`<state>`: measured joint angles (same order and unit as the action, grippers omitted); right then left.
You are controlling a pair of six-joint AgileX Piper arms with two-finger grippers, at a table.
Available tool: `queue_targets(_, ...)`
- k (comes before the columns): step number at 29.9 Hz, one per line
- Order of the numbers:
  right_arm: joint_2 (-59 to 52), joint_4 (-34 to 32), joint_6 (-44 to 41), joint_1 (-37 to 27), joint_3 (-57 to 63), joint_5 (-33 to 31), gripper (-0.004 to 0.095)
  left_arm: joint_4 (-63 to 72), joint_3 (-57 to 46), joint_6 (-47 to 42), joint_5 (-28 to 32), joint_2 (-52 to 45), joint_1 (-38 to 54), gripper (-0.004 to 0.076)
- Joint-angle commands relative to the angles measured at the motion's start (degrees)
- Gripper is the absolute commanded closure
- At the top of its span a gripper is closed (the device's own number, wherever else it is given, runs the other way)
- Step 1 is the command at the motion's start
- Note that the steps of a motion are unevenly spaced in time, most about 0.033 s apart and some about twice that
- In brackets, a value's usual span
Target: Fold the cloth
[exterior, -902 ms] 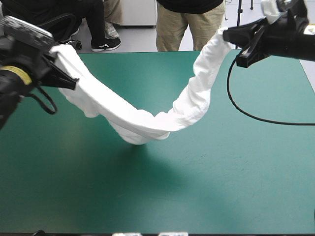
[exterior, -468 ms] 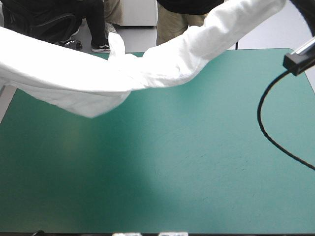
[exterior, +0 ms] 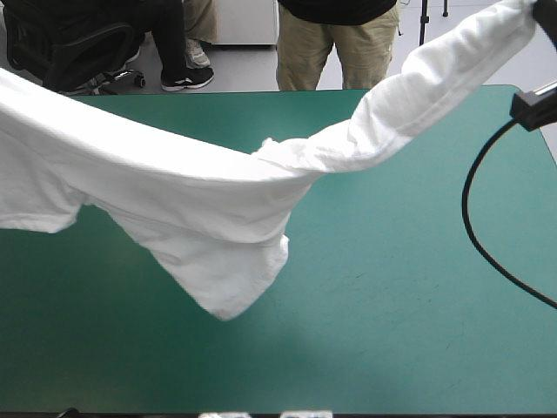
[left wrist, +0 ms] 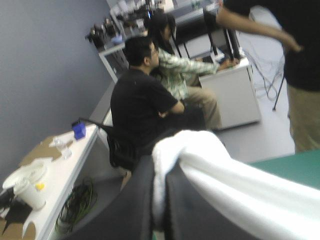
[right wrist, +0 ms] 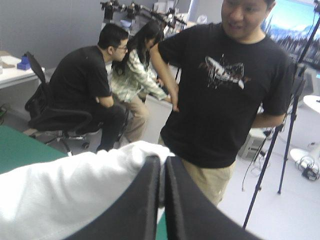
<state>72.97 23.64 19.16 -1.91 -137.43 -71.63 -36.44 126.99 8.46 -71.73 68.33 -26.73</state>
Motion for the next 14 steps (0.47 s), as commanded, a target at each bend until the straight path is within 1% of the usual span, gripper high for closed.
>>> queue_targets(1,0.04,-0.68,0.62,-0.28,7.52,0.08,0.0911,-2.11,-10.56,-5.65,3.90,0.72,-0.02,0.0733)
queue_targets(4,1.27,-0.79,1.82,-0.28,16.83,0.74,0.0911,-2.11,-22.13,-9.10,8.35,2.92,-0.02,0.0733)
queue_targets(7,3.56,-0.79,3.02,-0.28,26.29,3.45,0.0912,-3.30,-32.18,-13.88,16.61,6.87,0.08,0.0733)
queue_targets(9,5.84,-0.79,3.21,-0.28,32.28,7.37,0.0912,-5.43,-37.02,-19.21,22.61,10.93,0.21,0.0733)
queue_targets(12,10.35,-0.79,4.29,-0.28,38.08,14.11,0.0911,-6.32,-38.88,-23.51,30.77,18.56,2.23,0.0733)
queue_targets(14,14.63,-0.93,4.98,-0.28,38.90,17.78,0.0912,-7.36,-37.88,-26.27,36.06,23.95,3.92,0.0733)
